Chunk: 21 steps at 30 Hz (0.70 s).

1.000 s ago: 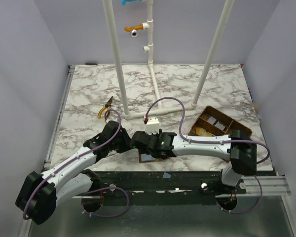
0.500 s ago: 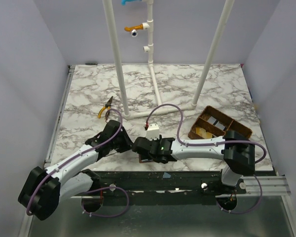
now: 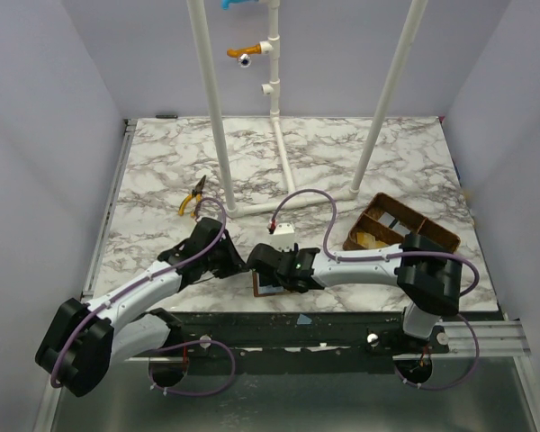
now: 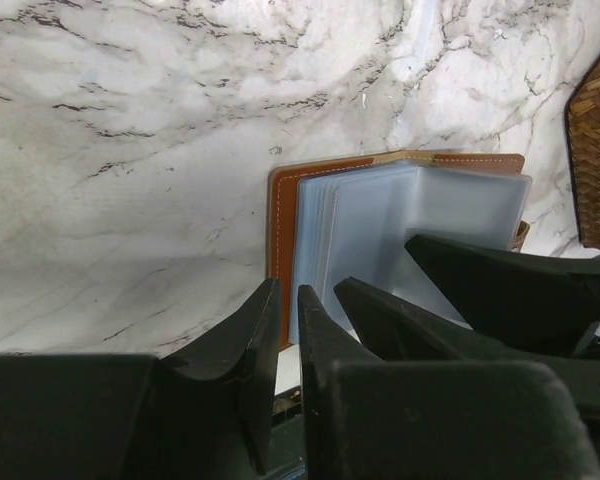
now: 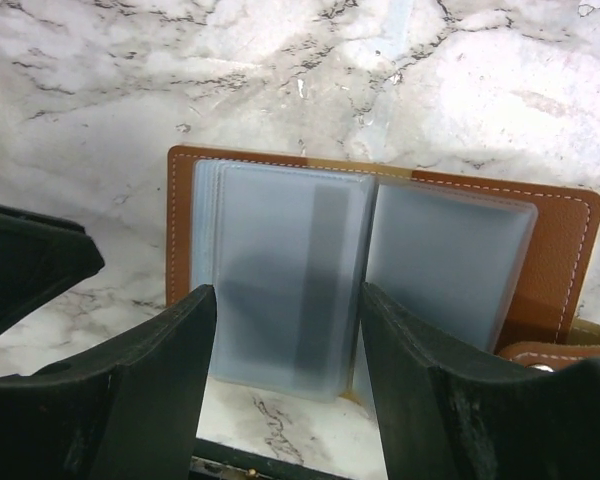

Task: Take the credit cards out of the card holder
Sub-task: Remove the credit card from the card holder.

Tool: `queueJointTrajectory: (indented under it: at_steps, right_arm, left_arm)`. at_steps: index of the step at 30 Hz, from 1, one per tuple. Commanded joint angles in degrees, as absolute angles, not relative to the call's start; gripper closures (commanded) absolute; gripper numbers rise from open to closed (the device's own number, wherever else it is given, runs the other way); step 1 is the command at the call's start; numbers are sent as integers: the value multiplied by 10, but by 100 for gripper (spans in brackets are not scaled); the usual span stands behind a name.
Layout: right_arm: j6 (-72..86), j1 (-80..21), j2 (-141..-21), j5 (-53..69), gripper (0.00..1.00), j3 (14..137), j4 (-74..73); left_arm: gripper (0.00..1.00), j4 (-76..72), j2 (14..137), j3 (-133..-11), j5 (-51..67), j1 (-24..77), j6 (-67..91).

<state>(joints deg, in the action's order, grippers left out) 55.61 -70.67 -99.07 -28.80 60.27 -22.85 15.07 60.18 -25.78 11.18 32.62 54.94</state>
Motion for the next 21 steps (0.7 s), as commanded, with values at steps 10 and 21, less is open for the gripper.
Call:
queueJointTrajectory:
  at_steps: [10,21]
  right_arm:
    - [560,-684,-1005,-264,58,550,-190]
    - [571,-664,-980,-237,83,506,-161]
  left_arm:
    - [88,150,610,-285,129,324,531]
    - [91,141,624,-286,142,324,522]
